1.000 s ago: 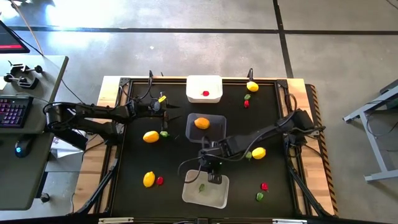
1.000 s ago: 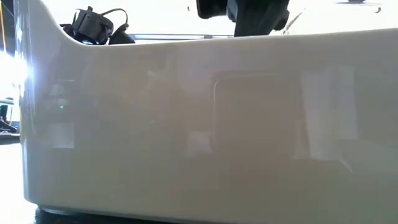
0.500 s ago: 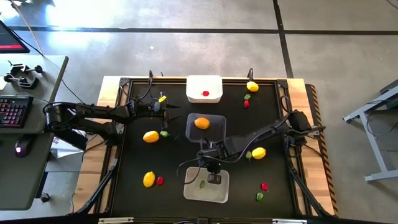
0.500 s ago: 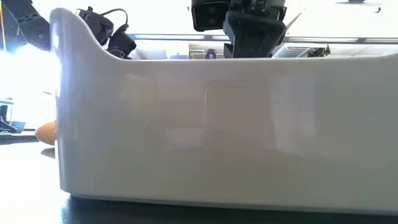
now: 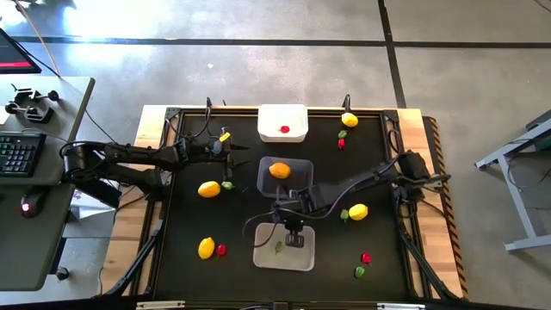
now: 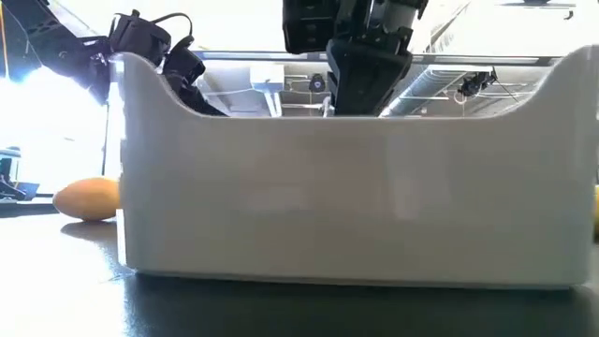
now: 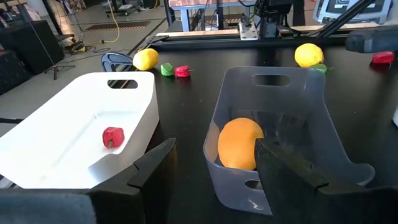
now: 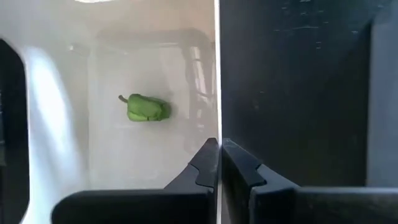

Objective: Sort produce into baskets
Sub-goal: Adjust the gray bin

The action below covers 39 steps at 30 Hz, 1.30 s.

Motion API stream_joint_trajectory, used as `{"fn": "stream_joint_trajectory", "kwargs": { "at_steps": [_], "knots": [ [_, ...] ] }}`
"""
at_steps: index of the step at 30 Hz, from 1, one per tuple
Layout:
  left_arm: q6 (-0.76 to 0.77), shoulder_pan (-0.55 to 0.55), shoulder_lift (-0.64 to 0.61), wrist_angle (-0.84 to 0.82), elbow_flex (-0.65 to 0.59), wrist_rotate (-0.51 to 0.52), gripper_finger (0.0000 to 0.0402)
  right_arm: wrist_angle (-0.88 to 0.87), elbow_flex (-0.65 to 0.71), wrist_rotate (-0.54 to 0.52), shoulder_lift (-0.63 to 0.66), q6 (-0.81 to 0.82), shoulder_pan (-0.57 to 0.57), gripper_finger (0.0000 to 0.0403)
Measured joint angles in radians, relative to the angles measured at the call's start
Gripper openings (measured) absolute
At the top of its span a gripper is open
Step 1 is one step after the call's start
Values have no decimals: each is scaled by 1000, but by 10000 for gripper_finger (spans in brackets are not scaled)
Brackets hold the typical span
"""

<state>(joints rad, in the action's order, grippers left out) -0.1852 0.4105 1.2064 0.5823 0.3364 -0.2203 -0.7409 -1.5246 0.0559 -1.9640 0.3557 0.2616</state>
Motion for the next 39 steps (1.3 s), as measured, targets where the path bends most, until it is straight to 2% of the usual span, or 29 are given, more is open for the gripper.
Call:
{"fn": "stream_joint_trajectory", "kwargs": {
  "at_steps": [11,34,39],
  "knots": [
    [0,0,0,-1,0,0,200,-10,0,-23,0,-102,-52,4],
    [0,0,0,-2,0,0,200,-25,0,-45,0,-148,-61,5],
    [-1,0,0,-2,0,1,200,-30,1,-47,-3,-150,-61,30]
  ]
}}
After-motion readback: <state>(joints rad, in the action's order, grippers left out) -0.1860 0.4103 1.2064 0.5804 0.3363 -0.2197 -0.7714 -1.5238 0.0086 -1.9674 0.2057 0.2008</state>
